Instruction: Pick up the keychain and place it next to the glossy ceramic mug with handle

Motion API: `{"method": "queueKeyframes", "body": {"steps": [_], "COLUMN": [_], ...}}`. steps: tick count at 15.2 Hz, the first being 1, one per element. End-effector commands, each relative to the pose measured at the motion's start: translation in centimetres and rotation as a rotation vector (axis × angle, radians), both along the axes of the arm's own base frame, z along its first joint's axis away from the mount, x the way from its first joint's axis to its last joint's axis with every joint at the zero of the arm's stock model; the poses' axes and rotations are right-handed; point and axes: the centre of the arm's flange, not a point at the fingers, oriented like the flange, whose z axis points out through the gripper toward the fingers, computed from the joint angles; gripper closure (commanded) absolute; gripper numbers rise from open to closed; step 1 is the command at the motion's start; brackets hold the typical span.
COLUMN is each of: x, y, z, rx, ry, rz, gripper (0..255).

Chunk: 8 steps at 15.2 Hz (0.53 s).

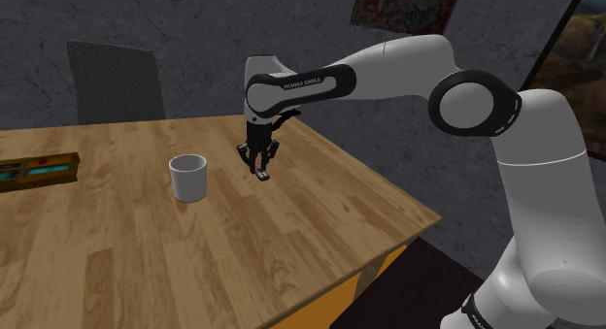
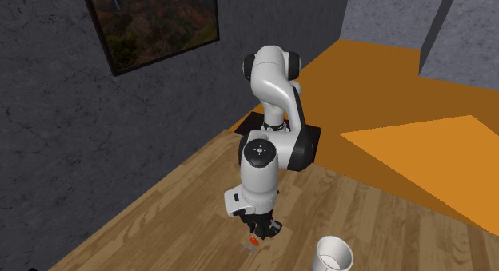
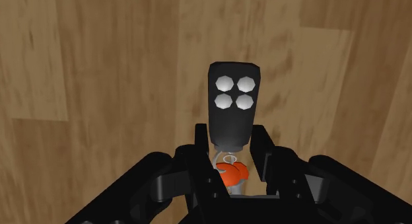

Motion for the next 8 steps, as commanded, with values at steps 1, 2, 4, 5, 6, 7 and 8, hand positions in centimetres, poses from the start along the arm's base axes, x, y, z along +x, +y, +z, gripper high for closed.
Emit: {"method": "queueKeyframes", "body": {"steps": [1, 2, 4, 5, 6, 7, 8], "x": [0.00, 0.00, 0.00, 0.00, 0.00, 0.00, 0.00], "y": [0.00, 0.00, 0.00, 0.00, 0.00, 0.00, 0.00], "z": [-0.01, -0.01, -0.01, -0.01, -0.01, -0.01, -0.01], "rx": [0.000, 0.000, 0.000, 0.000, 0.000, 0.000, 0.000], "ry": [0.000, 0.000, 0.000, 0.000, 0.000, 0.000, 0.000], "rz": [0.000, 0.000, 0.000, 0.000, 0.000, 0.000, 0.000], "gripper": [255, 255, 0, 0, 0, 0, 0]}}
